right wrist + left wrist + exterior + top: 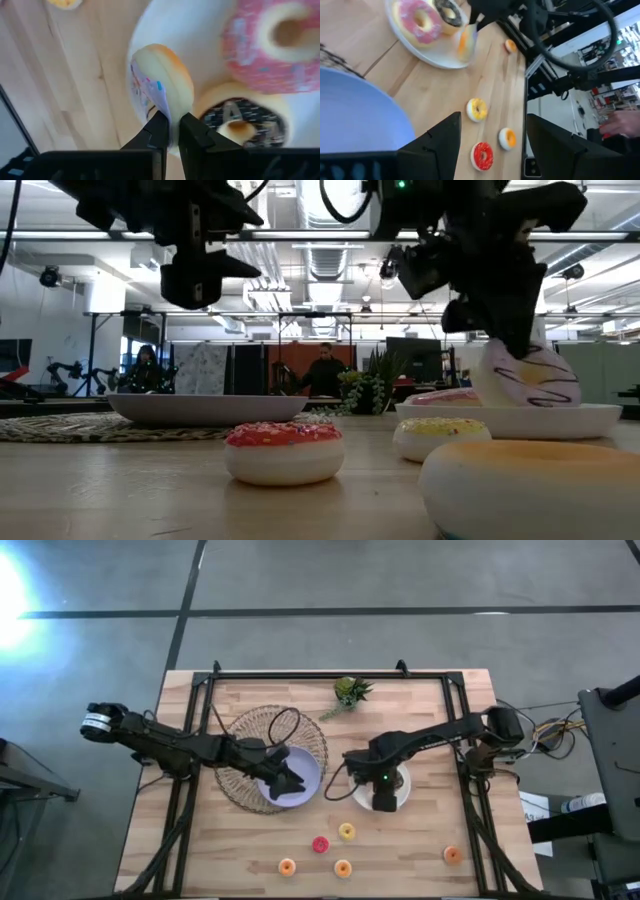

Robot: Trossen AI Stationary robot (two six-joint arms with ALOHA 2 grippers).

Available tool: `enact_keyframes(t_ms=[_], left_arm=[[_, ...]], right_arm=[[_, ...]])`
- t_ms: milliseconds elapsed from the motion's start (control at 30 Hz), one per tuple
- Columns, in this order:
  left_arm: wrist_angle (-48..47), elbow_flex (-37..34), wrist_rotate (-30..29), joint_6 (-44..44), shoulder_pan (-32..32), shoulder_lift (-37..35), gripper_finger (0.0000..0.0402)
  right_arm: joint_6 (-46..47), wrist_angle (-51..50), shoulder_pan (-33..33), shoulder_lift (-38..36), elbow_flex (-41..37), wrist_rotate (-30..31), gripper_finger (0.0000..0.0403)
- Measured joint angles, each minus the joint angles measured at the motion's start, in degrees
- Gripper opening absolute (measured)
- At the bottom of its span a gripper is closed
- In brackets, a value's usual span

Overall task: Pick & Place donuts
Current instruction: Put the large purple donut on the white plate, then put the small white donut on the purple plate

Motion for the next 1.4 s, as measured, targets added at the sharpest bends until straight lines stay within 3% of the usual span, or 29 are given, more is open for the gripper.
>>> enact_keyframes(t_ms=[267,467,733,967,1100,1233,1400], left_arm=[[-0.6,-0.8,0.0,0.0,0.0,0.0,0.0197],[-0.6,-0.8,-0.1,0.1,0.0,0.0,0.0197],[-2.5,-0.8,-1.1,0.1,0.0,0.0,0.0197],[-7.8,-0.8,-1.0,-0.6,-1.2,0.0,0.0197],[-15.1,-0.8,-1.4,-0.6,-7.0,-0.1,0.0197],[-23.6,0.3,-5.4,-2.7,-17.2,0.3,0.0193],[-24.2,2.0,-11.1,-6.9,-29.2,1.9,0.0184]], right_arm=[[2.1,2.3,-1.6,-1.2,-1.8,0.5,0.0032],[2.1,2.6,-1.6,-0.8,-1.8,0.9,0.0101],[1.4,0.0,-1.5,-2.4,-0.7,9.0,0.0219],[-6.0,-5.4,0.7,-5.0,0.7,24.3,0.0265],[-12.4,0.2,4.7,-10.3,0.2,26.6,0.0264],[-13.4,5.4,7.7,-13.3,-0.7,29.8,0.0255],[-13.3,6.8,8.5,-13.3,-1.3,29.9,0.0249]])
